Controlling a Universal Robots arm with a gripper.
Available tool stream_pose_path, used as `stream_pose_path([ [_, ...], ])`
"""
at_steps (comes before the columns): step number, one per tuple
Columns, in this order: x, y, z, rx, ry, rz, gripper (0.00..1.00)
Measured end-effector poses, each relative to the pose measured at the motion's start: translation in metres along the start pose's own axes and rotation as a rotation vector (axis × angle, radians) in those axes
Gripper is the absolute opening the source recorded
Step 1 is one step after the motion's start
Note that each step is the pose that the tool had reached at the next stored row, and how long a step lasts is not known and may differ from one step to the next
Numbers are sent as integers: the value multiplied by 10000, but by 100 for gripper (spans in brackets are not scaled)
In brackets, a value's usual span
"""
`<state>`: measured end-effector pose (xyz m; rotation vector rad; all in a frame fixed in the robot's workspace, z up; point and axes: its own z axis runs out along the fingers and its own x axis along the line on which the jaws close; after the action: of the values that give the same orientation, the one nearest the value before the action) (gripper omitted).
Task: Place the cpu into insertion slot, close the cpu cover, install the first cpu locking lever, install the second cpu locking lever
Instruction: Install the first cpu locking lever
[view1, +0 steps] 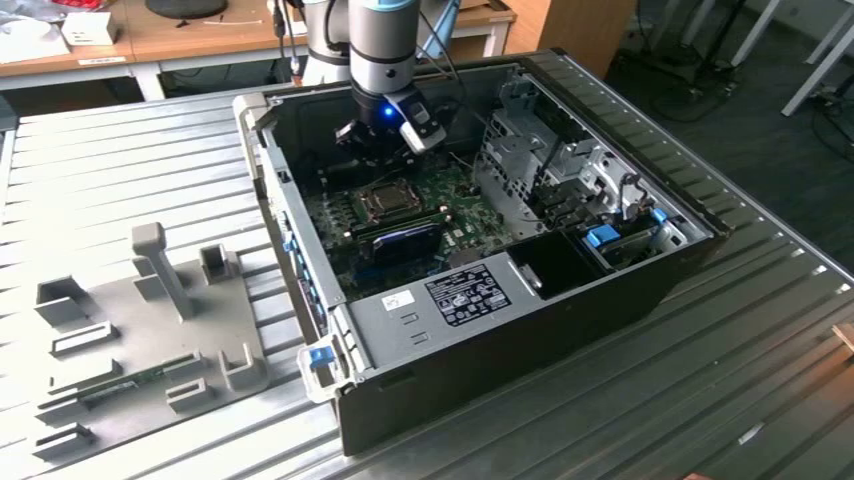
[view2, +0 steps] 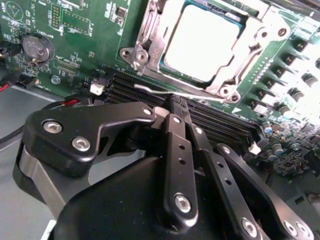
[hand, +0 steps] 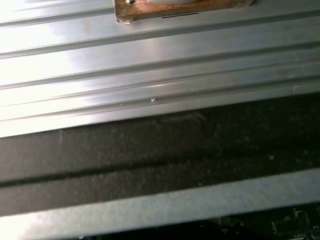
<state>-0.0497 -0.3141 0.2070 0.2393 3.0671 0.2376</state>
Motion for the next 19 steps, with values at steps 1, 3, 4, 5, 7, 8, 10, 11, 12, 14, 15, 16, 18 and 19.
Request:
stream_pose_path([
  [1,0,2,-9,0,0,0,10],
  [3,-1,4,-27,1,0,0,10],
  [4,-1,5,-32,1,0,0,10],
  [5,-2,6,-33,-2,-1,0,10],
  [7,2,5,-33,-2,-6,-1,10],
  [8,10,3,-34,-3,-17,-3,10],
  [10,33,-1,-33,-6,-36,-6,10],
  [11,46,-3,-34,-7,-43,-7,10],
  [12,58,-4,-34,-7,-51,-8,10],
  [14,78,-8,-33,-11,-64,-9,10],
  [15,88,-9,-35,-9,-69,-10,10],
  [16,88,-9,-35,-10,-70,-12,10],
  [18,90,-9,-35,-12,-72,-11,10],
  [19,91,-10,-40,-9,-70,-11,10],
])
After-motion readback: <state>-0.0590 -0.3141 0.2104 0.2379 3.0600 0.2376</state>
